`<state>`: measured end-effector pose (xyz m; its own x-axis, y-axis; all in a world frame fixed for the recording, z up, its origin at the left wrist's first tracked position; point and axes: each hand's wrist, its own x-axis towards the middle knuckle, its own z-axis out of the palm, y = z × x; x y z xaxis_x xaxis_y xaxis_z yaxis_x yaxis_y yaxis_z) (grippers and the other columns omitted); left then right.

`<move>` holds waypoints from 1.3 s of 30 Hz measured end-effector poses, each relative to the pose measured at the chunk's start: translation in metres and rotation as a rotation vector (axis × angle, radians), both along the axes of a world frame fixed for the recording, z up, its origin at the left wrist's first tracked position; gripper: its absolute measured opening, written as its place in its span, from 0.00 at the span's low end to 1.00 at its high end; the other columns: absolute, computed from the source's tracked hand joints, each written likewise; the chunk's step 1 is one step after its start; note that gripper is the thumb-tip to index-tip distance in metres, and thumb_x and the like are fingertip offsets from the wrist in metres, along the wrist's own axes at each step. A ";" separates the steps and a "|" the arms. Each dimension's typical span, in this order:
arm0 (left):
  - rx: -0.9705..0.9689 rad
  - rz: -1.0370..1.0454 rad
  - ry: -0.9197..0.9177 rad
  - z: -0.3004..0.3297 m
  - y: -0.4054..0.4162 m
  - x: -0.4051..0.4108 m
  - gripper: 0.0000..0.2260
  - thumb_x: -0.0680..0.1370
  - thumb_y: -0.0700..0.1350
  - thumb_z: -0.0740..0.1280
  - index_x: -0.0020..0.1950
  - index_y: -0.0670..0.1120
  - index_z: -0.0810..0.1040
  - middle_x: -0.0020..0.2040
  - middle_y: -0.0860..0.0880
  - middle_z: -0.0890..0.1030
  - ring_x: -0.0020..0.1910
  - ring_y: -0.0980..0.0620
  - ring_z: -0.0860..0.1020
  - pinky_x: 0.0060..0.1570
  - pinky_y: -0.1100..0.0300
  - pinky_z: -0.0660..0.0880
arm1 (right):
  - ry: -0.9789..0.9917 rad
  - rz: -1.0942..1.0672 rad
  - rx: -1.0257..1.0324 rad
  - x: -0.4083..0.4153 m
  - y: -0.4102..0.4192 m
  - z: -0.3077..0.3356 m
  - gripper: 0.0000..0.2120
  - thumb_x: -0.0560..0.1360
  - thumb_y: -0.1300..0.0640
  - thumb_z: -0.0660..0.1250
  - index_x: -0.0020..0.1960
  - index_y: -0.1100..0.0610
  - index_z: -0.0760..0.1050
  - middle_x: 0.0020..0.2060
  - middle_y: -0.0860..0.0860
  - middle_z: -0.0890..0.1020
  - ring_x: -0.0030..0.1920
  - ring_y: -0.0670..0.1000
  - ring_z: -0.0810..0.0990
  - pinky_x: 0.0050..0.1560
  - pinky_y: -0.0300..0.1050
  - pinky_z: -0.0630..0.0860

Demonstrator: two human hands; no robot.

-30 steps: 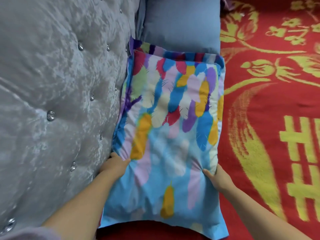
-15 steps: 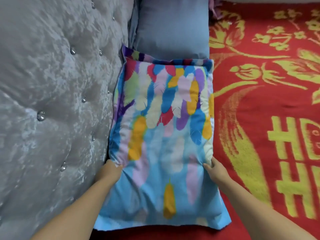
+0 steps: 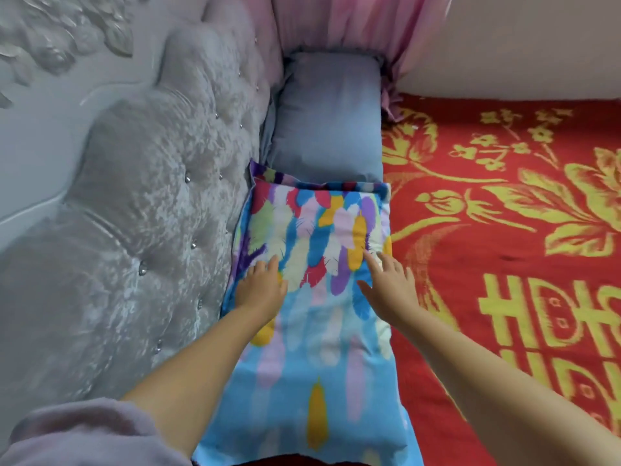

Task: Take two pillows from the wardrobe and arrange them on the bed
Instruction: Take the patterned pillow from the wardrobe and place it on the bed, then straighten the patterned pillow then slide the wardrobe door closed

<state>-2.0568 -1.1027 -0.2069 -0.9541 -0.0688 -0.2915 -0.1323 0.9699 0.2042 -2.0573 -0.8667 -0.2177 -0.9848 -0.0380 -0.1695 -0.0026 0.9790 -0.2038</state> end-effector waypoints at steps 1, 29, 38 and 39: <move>0.015 -0.021 0.061 0.016 0.008 -0.006 0.25 0.79 0.51 0.59 0.74 0.47 0.58 0.69 0.43 0.69 0.67 0.42 0.68 0.60 0.47 0.70 | 0.055 0.047 0.021 -0.007 0.000 0.017 0.29 0.79 0.44 0.58 0.76 0.48 0.51 0.75 0.52 0.59 0.74 0.54 0.57 0.71 0.58 0.58; -0.029 0.469 0.410 0.170 0.185 0.291 0.23 0.79 0.51 0.59 0.73 0.47 0.62 0.67 0.43 0.72 0.64 0.42 0.72 0.61 0.49 0.71 | 0.245 0.770 0.079 0.146 0.158 0.181 0.27 0.80 0.42 0.52 0.77 0.47 0.50 0.76 0.50 0.56 0.76 0.52 0.52 0.74 0.62 0.48; -0.098 0.728 0.365 0.169 0.234 0.526 0.24 0.79 0.52 0.59 0.74 0.48 0.61 0.67 0.43 0.72 0.65 0.43 0.71 0.62 0.48 0.71 | 0.222 1.067 0.003 0.325 0.137 0.169 0.27 0.80 0.42 0.52 0.76 0.46 0.50 0.76 0.49 0.56 0.76 0.50 0.51 0.74 0.61 0.47; -0.097 0.747 0.359 0.167 0.243 0.550 0.24 0.79 0.52 0.58 0.74 0.48 0.61 0.68 0.44 0.71 0.65 0.43 0.71 0.61 0.48 0.72 | 0.204 1.094 0.003 0.347 0.140 0.167 0.27 0.80 0.43 0.52 0.76 0.46 0.50 0.76 0.49 0.56 0.76 0.50 0.51 0.74 0.61 0.47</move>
